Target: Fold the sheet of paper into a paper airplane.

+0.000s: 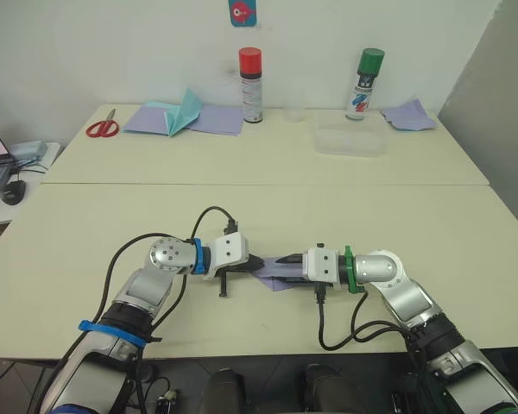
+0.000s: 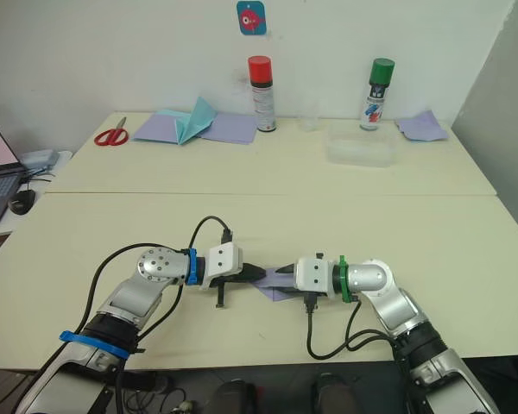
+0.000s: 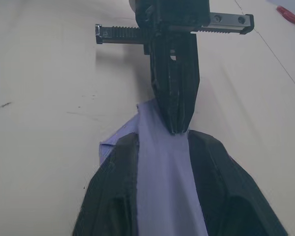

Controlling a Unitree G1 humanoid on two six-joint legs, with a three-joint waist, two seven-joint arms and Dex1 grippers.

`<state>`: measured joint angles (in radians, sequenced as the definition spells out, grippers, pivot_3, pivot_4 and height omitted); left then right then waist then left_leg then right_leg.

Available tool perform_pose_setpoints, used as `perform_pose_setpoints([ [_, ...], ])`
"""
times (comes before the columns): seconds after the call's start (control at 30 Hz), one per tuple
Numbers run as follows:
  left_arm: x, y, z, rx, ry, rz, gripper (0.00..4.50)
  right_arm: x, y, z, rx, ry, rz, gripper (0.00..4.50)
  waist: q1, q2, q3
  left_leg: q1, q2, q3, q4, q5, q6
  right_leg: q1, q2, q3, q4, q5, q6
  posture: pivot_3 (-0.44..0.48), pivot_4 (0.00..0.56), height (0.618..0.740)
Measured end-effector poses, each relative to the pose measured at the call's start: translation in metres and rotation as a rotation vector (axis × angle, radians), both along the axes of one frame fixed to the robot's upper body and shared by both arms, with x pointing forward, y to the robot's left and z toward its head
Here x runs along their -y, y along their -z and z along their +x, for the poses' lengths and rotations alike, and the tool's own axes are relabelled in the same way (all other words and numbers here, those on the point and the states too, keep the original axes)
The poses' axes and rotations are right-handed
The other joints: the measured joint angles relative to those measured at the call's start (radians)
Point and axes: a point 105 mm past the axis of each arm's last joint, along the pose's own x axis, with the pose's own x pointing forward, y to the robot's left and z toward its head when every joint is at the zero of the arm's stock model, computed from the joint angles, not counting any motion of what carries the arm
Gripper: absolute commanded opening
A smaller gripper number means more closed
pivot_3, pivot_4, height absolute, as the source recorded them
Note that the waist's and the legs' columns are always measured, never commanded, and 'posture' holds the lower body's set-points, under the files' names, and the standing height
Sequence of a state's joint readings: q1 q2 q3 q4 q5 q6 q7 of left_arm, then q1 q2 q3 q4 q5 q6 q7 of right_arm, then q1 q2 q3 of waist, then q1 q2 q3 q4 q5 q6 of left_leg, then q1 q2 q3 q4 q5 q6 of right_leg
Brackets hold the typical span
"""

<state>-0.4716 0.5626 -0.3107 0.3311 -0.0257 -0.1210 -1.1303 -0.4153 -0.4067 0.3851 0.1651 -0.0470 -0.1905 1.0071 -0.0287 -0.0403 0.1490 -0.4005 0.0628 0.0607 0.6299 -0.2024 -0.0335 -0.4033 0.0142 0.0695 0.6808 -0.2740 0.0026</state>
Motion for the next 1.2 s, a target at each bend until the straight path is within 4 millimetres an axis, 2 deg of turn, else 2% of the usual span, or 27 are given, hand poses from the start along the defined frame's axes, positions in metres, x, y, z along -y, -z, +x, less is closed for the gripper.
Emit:
perform_pose_setpoints([
  [0.03, 0.000, 0.000, 0.000, -0.001, 0.001, 0.000, 0.00, 0.000, 0.001, 0.000, -0.007, -0.001, 0.000, 0.16, 0.000, 0.000, 0.000, 0.000, 0.000, 0.000, 0.000, 0.000, 0.000, 0.000, 0.000, 0.000, 0.000, 0.000, 0.000, 0.000, 0.150, 0.740],
  [0.07, 0.000, 0.000, 0.000, -0.002, 0.002, 0.001, 0.00, 0.000, 0.001, 0.000, -0.019, -0.001, 0.008, 0.07, 0.000, 0.000, 0.000, 0.000, 0.000, 0.000, 0.000, 0.000, 0.000, 0.000, 0.000, 0.000, 0.000, 0.000, 0.000, 0.000, 0.150, 0.740],
  [0.27, -0.002, 0.001, 0.001, 0.002, 0.006, 0.007, 0.00, -0.003, 0.000, 0.002, -0.089, 0.021, 0.050, 0.07, 0.000, 0.000, 0.000, 0.000, 0.001, 0.000, 0.000, 0.000, 0.000, 0.000, 0.000, 0.000, 0.000, 0.000, 0.000, 0.000, 0.150, 0.740],
  [0.43, -0.004, 0.000, 0.003, 0.002, 0.005, 0.016, 0.00, -0.012, -0.008, 0.013, -0.139, 0.078, 0.078, 0.07, -0.002, 0.000, 0.000, 0.000, 0.001, -0.001, 0.000, 0.000, 0.000, -0.001, 0.000, 0.000, 0.000, 0.000, 0.000, 0.000, 0.150, 0.740],
  [0.57, -0.007, -0.002, 0.004, 0.008, 0.003, 0.026, 0.00, -0.013, -0.004, 0.022, -0.177, 0.142, 0.068, 0.07, -0.003, 0.000, 0.000, 0.000, 0.001, 0.000, 0.000, 0.000, 0.000, -0.001, 0.000, 0.000, 0.000, 0.000, -0.001, 0.000, 0.150, 0.740],
  [0.8, -0.011, -0.002, 0.006, 0.020, -0.002, 0.036, 0.00, -0.015, 0.008, 0.030, -0.123, 0.163, -0.040, 0.07, -0.004, 0.000, 0.000, 0.000, 0.001, 0.000, -0.001, 0.000, 0.000, -0.001, 0.001, 0.000, 0.000, -0.001, -0.001, 0.000, 0.150, 0.740],
  [1.2, -0.019, -0.004, 0.007, 0.023, -0.019, 0.057, 0.00, -0.021, 0.013, 0.030, -0.092, 0.153, -0.051, 0.07, -0.016, 0.000, 0.000, 0.001, 0.002, -0.001, -0.002, 0.000, 0.000, -0.001, 0.001, 0.000, 0.000, -0.001, -0.001, 0.000, 0.150, 0.740],
])
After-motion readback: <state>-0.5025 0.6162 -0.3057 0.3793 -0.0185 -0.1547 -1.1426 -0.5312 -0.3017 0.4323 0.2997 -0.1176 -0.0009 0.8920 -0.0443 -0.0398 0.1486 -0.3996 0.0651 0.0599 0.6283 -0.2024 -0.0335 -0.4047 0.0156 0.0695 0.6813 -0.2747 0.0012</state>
